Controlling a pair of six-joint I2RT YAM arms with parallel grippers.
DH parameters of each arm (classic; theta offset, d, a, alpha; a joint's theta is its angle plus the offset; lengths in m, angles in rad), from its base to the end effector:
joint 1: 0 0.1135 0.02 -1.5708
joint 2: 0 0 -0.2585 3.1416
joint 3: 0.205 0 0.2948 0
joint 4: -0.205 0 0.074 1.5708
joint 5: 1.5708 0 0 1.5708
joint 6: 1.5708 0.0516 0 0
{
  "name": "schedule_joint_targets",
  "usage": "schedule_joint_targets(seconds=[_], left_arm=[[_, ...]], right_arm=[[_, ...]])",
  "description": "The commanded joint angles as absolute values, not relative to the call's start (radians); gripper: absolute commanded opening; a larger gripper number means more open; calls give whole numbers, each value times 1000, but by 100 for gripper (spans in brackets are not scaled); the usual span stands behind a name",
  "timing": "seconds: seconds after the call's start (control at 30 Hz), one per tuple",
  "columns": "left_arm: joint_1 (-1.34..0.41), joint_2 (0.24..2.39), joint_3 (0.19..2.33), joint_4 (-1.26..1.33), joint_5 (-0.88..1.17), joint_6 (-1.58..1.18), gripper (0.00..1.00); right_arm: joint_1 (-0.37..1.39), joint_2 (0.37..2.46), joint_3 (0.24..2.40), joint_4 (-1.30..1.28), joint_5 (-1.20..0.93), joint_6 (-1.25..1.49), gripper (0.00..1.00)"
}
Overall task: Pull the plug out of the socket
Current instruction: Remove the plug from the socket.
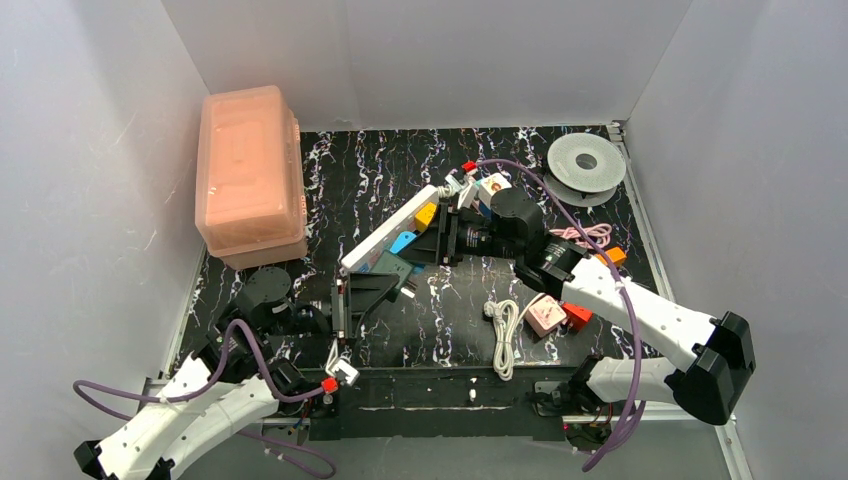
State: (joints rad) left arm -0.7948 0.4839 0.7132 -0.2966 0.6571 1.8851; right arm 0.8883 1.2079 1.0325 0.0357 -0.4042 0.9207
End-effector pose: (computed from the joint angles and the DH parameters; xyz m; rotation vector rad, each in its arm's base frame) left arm 0.0988 -0.1457 0.3501 1.6275 -0.1267 0.3006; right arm 0.2007 0.2791 0.3470 -0.3212 1.9898 1.6072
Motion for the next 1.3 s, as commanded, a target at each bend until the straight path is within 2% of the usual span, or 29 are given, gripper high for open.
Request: schedule_joint_targets(seconds=[0.0, 0.13, 0.17, 0.2, 0.3, 0.33, 0.37, 0.4, 0.57, 0.8, 0.9, 1.0, 1.17, 1.27], left_arm=[[-798, 487, 710, -125, 641, 1934, 0], [-798, 476, 679, -99, 635, 1940, 0], [-797, 473, 671, -98, 634, 1940, 0], [-797, 471, 663, -99, 626, 1931, 7], [-798, 469, 654, -110, 584, 1830, 50], [-798, 469, 661, -126, 569, 1772, 68], [-797, 472, 676, -163, 555, 1724, 91], [-796, 476, 698, -203, 543, 1679, 97], [-797, 522, 818, -330, 521, 1307, 98], [-798, 720, 1095, -442, 390, 510, 98], [-796, 756, 1118, -423, 362, 262, 98], [-791, 781, 1131, -428, 412, 111, 98], [-786, 803, 1135, -431, 643, 9, 98], [-785, 808, 1126, -412, 624, -18, 98]], right_arm=[[890, 1195, 999, 202, -449, 983, 39], [884, 1165, 989, 227, -420, 985, 1], [879, 1151, 992, 221, -413, 980, 1], [868, 1139, 1001, 205, -405, 972, 1], [847, 1093, 1047, 111, -363, 911, 1], [843, 1085, 1063, 80, -341, 885, 1], [842, 1072, 1082, 48, -324, 848, 1], [842, 1067, 1103, 16, -305, 820, 1], [842, 1065, 1196, -142, -242, 694, 1], [853, 1063, 1279, -250, -234, 553, 1], [879, 1059, 1309, -273, -250, 481, 1], [899, 1040, 1320, -278, -288, 417, 1], [906, 996, 1312, -270, -396, 334, 1], [908, 964, 1268, -226, -483, 296, 1]])
